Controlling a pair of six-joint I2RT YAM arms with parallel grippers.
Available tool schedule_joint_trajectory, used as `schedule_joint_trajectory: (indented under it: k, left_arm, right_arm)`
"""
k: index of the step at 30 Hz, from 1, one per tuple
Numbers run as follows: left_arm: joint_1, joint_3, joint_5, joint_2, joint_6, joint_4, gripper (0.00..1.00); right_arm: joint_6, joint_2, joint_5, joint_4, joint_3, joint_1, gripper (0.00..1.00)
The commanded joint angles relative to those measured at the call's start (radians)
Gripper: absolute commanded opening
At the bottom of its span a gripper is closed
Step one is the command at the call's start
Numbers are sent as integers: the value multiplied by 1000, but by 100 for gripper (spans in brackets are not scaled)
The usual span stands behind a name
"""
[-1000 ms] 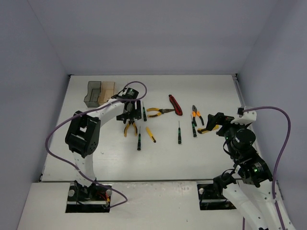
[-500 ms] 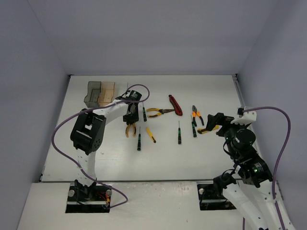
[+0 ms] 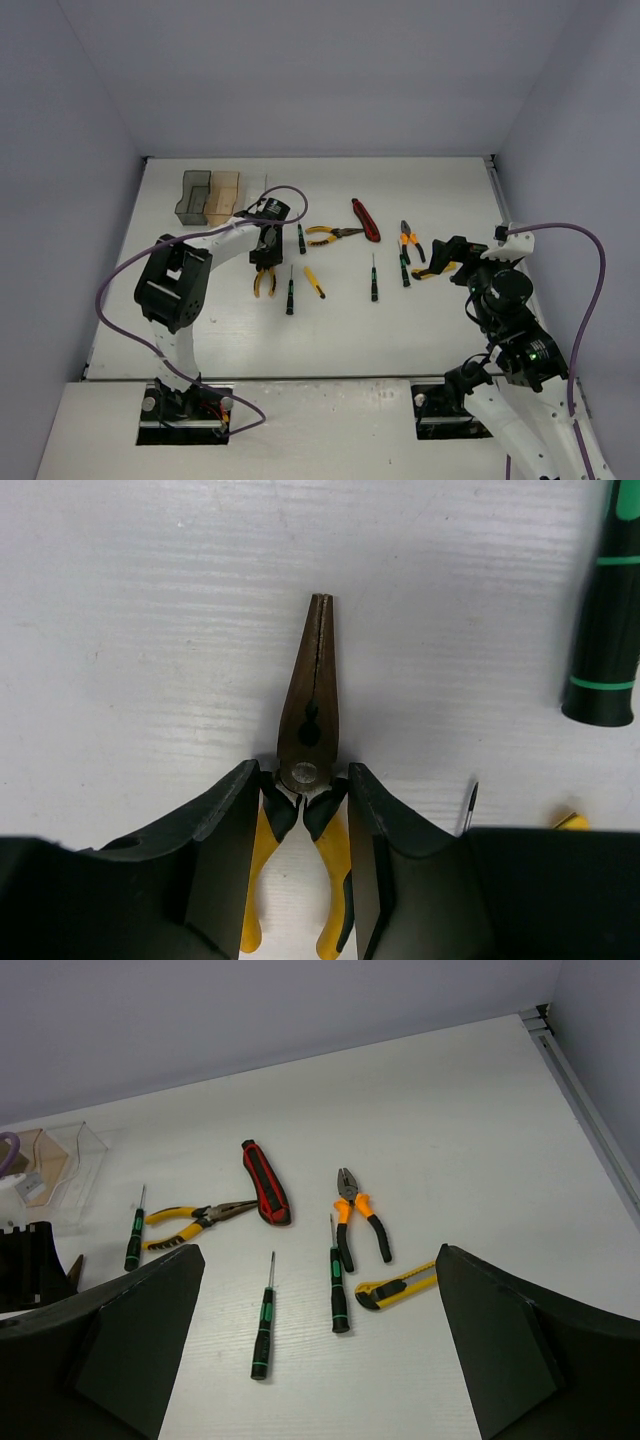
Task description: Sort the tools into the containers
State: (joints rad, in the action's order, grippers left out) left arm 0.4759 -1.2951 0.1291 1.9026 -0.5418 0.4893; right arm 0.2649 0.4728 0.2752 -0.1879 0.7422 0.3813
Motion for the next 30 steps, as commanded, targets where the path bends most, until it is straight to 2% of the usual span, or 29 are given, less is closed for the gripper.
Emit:
schedule_joint_trajectory:
  k: [1, 2, 7, 10, 12, 17, 25, 30]
  left_arm:
    - [2, 18, 11, -67, 32, -1, 4]
    - [1, 25, 6, -65, 33, -1, 9]
    - [-1, 32, -10, -64, 33, -1, 47]
    - [-2, 25, -8, -75, 34, -1, 61]
    - [-2, 15, 1, -77, 41, 0, 63]
    - [0, -60, 8, -52, 59, 12, 63]
    - [1, -129, 18, 20, 51, 31, 53]
    - [-1, -146, 15, 54, 24, 68, 51]
  right_arm:
    - [6, -1, -17, 59, 3, 9, 100]
    - [7, -3, -18, 59, 2, 10, 100]
    - [8, -10, -20, 59, 0, 9, 100]
    - [8, -13, -25, 59, 0, 10, 100]
    - [8, -13, -27, 59, 0, 10, 100]
    - [7, -8, -30, 59, 0, 10, 100]
    - [8, -10, -34, 59, 0, 10, 100]
    - [5, -8, -34, 59, 0, 10, 100]
